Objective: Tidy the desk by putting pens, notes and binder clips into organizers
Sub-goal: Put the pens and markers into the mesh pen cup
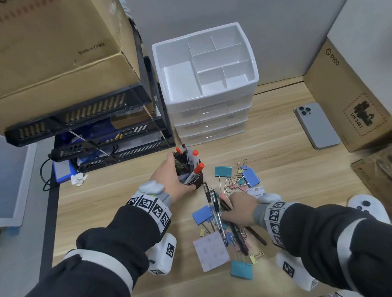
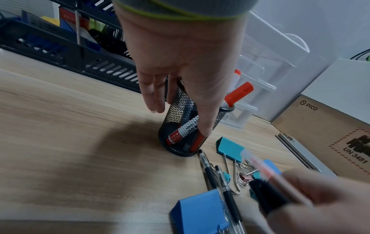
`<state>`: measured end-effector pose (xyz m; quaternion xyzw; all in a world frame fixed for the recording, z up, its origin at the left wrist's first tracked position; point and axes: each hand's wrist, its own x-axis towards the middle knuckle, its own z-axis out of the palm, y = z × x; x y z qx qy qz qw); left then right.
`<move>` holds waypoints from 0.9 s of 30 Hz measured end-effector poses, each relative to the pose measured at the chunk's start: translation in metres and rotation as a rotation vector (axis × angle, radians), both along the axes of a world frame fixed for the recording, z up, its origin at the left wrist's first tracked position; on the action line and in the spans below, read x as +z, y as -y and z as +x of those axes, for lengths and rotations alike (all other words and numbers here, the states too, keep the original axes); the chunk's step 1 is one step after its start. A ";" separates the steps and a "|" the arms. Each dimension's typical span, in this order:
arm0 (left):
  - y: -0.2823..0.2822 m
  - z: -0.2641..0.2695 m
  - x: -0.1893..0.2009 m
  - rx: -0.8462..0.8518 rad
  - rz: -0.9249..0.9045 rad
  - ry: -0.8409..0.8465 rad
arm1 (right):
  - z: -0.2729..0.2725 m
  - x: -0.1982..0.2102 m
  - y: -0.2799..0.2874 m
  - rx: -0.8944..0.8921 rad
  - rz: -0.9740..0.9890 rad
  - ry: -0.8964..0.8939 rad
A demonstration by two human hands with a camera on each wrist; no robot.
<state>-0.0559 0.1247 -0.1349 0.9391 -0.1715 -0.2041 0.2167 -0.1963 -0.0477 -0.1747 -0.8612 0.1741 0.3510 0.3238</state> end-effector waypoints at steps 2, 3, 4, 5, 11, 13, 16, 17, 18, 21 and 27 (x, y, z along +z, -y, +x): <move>-0.001 0.000 -0.001 -0.016 0.023 0.016 | 0.005 0.008 0.008 -0.051 0.108 0.053; -0.002 0.000 -0.001 -0.022 0.024 0.017 | 0.010 0.016 0.012 -0.084 0.158 0.090; -0.003 0.000 -0.002 -0.028 0.021 0.012 | 0.015 0.025 0.016 -0.130 0.201 0.134; -0.003 0.001 -0.002 -0.034 0.014 0.011 | 0.022 0.034 0.020 -0.183 0.241 0.193; -0.001 -0.001 0.004 -0.054 -0.030 0.022 | 0.074 0.079 0.025 -0.546 0.456 0.542; 0.000 -0.001 0.004 -0.062 -0.042 0.023 | 0.086 0.091 0.017 -0.612 0.547 0.618; 0.004 0.001 0.006 -0.112 0.009 0.051 | 0.097 0.098 0.006 -0.583 0.575 0.697; 0.005 0.002 0.007 -0.130 0.022 0.063 | 0.098 0.096 0.003 -0.539 0.540 0.732; 0.006 0.003 0.006 -0.143 0.026 0.071 | 0.100 0.092 0.002 -0.481 0.467 0.757; 0.008 0.005 0.007 -0.148 0.030 0.069 | 0.099 0.079 -0.002 -0.319 0.258 0.721; 0.010 0.007 0.010 -0.157 0.027 0.047 | 0.099 0.075 -0.001 -0.285 0.197 0.711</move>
